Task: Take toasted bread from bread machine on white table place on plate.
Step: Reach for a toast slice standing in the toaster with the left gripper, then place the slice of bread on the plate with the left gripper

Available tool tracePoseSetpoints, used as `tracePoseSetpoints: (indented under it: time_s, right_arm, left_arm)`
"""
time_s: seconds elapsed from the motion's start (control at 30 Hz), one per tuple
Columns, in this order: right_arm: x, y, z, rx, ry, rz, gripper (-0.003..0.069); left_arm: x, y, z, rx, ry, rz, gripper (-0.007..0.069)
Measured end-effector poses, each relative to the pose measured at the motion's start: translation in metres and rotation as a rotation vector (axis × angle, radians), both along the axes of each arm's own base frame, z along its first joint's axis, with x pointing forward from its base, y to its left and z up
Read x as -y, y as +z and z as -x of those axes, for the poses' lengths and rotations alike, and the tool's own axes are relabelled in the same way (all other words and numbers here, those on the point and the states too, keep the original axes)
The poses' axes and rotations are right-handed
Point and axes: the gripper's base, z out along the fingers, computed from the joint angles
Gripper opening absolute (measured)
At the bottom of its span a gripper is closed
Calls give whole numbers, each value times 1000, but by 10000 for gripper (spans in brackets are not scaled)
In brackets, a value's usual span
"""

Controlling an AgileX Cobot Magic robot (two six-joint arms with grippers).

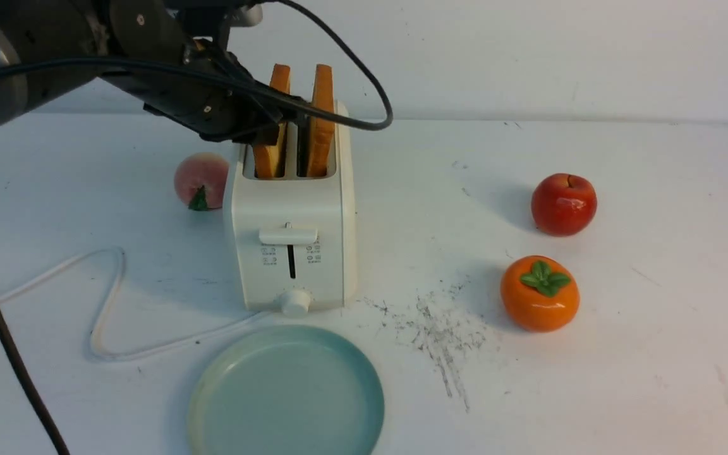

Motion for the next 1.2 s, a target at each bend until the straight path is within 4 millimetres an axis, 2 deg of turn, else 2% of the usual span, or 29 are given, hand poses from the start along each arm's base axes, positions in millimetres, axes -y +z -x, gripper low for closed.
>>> tracePoseSetpoints:
  time_s: [0.07,0.1,0.13,0.17,0.2,0.23,0.27,0.33,0.43,0.5,0.57,0.7,0.73,0.8,0.83,0.87,0.9,1.0,1.2]
  right_arm:
    - [0,0,0,0,0,0,-6]
    - [0,0,0,0,0,0,-6]
    - [0,0,0,0,0,0,-5]
    - [0,0,0,1,-1,0,-5]
    - [0,0,0,3,-1,0,-4]
    - [0,0,0,5,-2,0,-3]
    - [0,1,-1,10,-5,-1,-2]
    - [0,1,-2,19,-9,-2,-1]
    - [0,1,-2,28,-13,-2,0]
    - [1,2,-3,33,-15,-3,1]
    - [1,2,-4,43,-20,-3,1]
    - [1,3,-5,56,-26,-3,1]
    - [1,3,-5,56,-26,-3,1]
    - [1,3,-5,59,-28,-3,1]
    - [1,3,-5,59,-28,-3,1]
    - [1,3,-5,59,-28,-3,1]
    - [1,3,-5,60,-28,-3,1]
    - [1,0,-6,66,-37,-6,3]
    - [1,-9,-5,47,-47,-20,5]
  left_arm:
    - [-5,31,17,73,0,22,88]
    - [-6,34,19,81,0,25,88]
    - [-11,62,38,144,-2,45,88]
    - [-12,69,43,159,-3,50,88]
    - [-17,89,60,203,-11,54,88]
    - [-19,94,66,212,-12,57,88]
    - [-25,114,89,239,-20,63,88]
    - [-31,129,115,231,-36,65,88]
    - [-36,130,144,164,-64,81,88]
    - [-36,117,158,114,-76,117,88]
    - [-36,94,168,58,-81,157,88]
    - [-33,25,181,-105,-57,247,88]
    - [-33,22,182,-110,-53,262,88]
    - [-32,-25,188,-210,-23,314,88]
    - [-32,-29,189,-213,-24,314,88]
    - [-31,-48,193,-251,-9,343,88]
    - [-31,-59,195,-263,-2,361,88]
    - [-30,-80,197,-268,15,411,88]
    - [-24,-95,187,-265,-4,463,88]
